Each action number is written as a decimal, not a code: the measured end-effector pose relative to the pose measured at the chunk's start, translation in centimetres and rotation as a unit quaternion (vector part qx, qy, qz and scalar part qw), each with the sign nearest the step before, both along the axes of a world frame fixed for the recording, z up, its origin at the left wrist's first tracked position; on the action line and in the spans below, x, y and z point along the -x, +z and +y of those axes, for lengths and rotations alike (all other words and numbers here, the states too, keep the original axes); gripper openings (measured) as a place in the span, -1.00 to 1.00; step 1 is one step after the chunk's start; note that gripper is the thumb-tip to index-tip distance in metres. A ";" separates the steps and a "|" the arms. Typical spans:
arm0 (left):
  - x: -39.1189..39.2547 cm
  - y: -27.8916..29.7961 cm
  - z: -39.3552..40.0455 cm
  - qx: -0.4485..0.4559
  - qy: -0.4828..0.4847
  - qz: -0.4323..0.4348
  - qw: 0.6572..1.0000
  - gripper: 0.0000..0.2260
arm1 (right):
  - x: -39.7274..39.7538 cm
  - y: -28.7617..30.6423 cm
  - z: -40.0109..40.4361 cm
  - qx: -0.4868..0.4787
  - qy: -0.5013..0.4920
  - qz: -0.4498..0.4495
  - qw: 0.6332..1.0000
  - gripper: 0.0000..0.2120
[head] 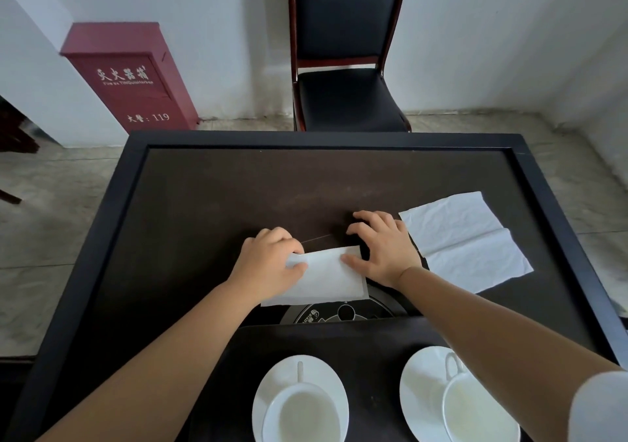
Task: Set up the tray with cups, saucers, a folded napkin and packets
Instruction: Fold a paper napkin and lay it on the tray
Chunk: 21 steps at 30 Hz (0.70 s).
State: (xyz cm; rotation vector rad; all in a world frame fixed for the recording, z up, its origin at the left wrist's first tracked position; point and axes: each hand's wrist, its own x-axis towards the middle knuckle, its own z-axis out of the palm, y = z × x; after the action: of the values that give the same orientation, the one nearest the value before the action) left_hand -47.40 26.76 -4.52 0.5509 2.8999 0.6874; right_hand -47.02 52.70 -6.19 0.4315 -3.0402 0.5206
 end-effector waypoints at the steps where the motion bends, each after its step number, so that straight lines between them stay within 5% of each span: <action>1: 0.0 0.0 0.1 0.033 -0.015 0.002 0.999 -0.86 | 0.0 0.0 0.0 -0.006 0.015 0.006 1.000 -0.59; 6: 1.3 1.1 0.5 0.129 -0.038 -0.100 0.986 -0.75 | -0.1 -0.2 0.1 0.038 0.041 0.028 0.998 -0.84; 10: 1.9 1.8 0.8 0.132 -0.056 -0.171 0.975 -0.85 | -0.1 -0.4 0.2 0.067 0.028 0.029 0.997 -0.89; 15: 2.3 2.0 0.4 0.007 0.017 -0.216 0.976 -0.89 | 0.3 -0.1 0.6 0.168 -0.013 0.016 0.985 -0.85; 19: 2.0 1.5 -0.2 -0.041 0.055 -0.188 0.980 -0.87 | 0.5 -0.7 1.0 0.117 0.005 -0.005 0.993 -0.57; 21: 1.6 1.5 -0.3 -0.065 0.062 -0.195 0.977 -0.86 | 0.5 -0.8 1.0 0.128 -0.012 -0.018 0.991 -0.63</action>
State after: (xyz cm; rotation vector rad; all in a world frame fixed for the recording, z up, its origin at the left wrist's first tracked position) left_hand -49.03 26.44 -2.98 0.2144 2.5492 0.8928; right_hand -47.53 53.66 -6.96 0.3771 -2.9500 0.9132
